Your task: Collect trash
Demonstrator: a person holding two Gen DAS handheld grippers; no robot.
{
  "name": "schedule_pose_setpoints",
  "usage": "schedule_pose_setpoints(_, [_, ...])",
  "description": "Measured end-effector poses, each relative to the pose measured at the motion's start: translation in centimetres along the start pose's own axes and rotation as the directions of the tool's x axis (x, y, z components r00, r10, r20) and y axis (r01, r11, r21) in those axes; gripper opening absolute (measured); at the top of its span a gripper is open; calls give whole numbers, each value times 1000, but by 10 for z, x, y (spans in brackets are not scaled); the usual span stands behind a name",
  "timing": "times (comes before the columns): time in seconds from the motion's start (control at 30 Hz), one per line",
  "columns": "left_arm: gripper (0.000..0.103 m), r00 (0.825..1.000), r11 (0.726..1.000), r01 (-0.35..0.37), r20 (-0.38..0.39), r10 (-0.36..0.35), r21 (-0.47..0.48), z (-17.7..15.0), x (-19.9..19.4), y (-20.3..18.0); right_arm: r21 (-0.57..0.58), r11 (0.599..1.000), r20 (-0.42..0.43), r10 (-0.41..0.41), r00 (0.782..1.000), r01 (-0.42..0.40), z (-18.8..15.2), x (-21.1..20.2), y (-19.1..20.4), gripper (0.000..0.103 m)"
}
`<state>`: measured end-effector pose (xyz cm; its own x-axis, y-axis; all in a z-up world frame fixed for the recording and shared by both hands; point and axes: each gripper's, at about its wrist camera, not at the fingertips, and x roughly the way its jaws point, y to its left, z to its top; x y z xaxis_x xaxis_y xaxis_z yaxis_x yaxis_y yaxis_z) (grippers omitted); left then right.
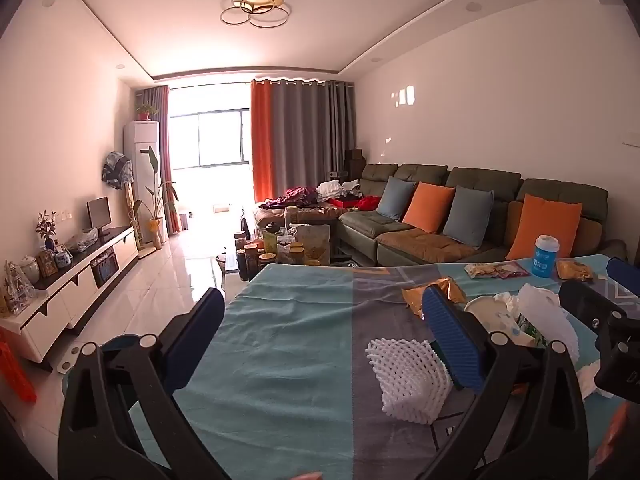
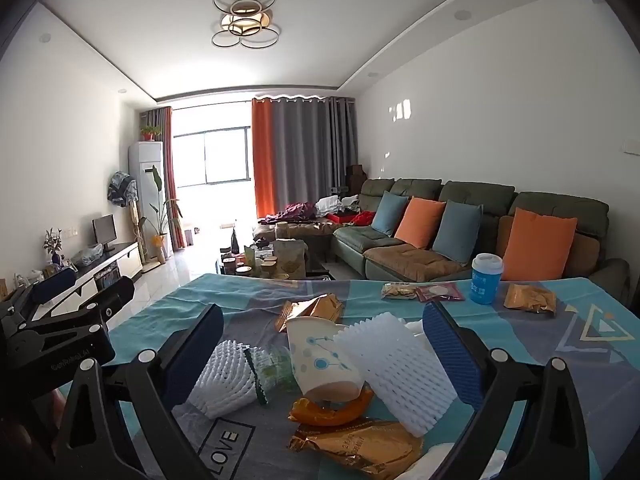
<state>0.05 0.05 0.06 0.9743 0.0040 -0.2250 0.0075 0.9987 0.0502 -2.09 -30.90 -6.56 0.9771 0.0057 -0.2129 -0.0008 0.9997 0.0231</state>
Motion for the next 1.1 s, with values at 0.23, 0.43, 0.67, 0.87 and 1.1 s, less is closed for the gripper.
schedule_pose_setpoints(0.23, [97,1000,1000,0,9,0,12,2,6,-3,1,1000,7,4,1000,-4,0,-1,0,96])
schedule_pose_setpoints(0.43, [97,1000,1000,-9,28,9,7,2,0,-8,4,1000,11,1,1000,-1,0,-5,-3,96])
schedule_pose_setpoints(0.67, [97,999,1000,-8,46,8,-13,1,-11,-2,4,1000,19,-1,1000,1,2,-9,-3,96])
schedule_pose_setpoints(0.87, [97,999,1000,-6,44,6,-20,1,-13,0,3,1000,28,-4,1000,4,3,-14,-1,96])
schedule_pose_setpoints(1.1, [97,999,1000,-4,45,5,-23,1,-10,1,5,1000,33,-4,999,4,3,-13,0,96])
